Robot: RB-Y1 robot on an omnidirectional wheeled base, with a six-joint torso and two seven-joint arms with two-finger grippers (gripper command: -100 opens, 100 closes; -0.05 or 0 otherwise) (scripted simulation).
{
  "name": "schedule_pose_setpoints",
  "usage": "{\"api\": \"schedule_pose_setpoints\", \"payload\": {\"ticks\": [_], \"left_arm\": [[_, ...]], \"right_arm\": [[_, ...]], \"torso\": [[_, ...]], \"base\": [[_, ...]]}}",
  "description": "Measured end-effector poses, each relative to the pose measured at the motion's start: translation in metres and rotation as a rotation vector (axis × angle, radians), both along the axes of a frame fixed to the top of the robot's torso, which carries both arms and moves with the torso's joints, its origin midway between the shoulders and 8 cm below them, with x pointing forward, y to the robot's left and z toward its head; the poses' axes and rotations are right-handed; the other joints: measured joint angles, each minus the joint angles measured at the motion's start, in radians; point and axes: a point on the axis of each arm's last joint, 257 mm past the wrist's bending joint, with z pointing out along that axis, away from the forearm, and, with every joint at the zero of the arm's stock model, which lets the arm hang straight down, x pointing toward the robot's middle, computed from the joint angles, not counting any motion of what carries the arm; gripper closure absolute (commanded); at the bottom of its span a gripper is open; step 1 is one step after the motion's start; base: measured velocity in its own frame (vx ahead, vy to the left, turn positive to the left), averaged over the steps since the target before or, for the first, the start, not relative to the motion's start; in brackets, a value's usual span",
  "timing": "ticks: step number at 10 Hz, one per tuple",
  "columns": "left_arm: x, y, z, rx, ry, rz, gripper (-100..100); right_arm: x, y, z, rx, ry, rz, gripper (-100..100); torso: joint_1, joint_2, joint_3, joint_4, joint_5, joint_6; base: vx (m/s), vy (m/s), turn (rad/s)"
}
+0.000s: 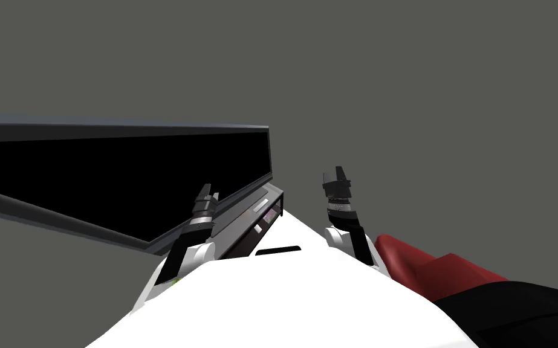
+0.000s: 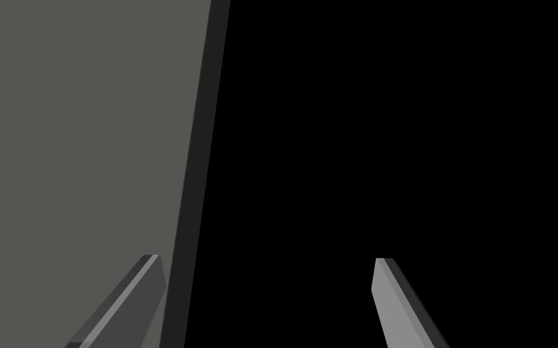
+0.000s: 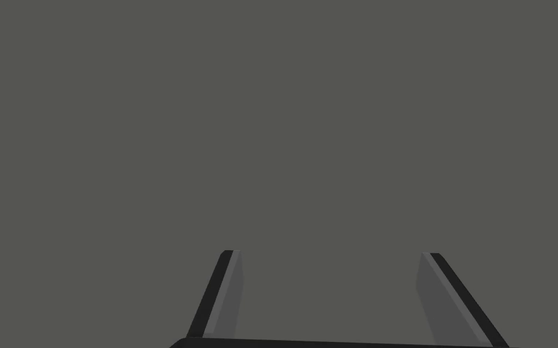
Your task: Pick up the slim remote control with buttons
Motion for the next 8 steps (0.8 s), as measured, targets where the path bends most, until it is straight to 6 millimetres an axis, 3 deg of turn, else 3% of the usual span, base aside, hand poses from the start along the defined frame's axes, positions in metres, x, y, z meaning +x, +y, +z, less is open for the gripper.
{"api": "schedule_pose_setpoints", "payload": {"ticks": [8], "left_arm": [[0.006, 0.051, -0.056, -0.017, 0.219, 0.087, -100]], "right_arm": [[0.0, 0.0, 0.0, 0.0, 0.0, 0.0, 0]], "torso": [[0.002, 0.001, 0.001, 0.0, 0.0, 0.0]], "base": [[0.04, -0.039, -0.109]]}}
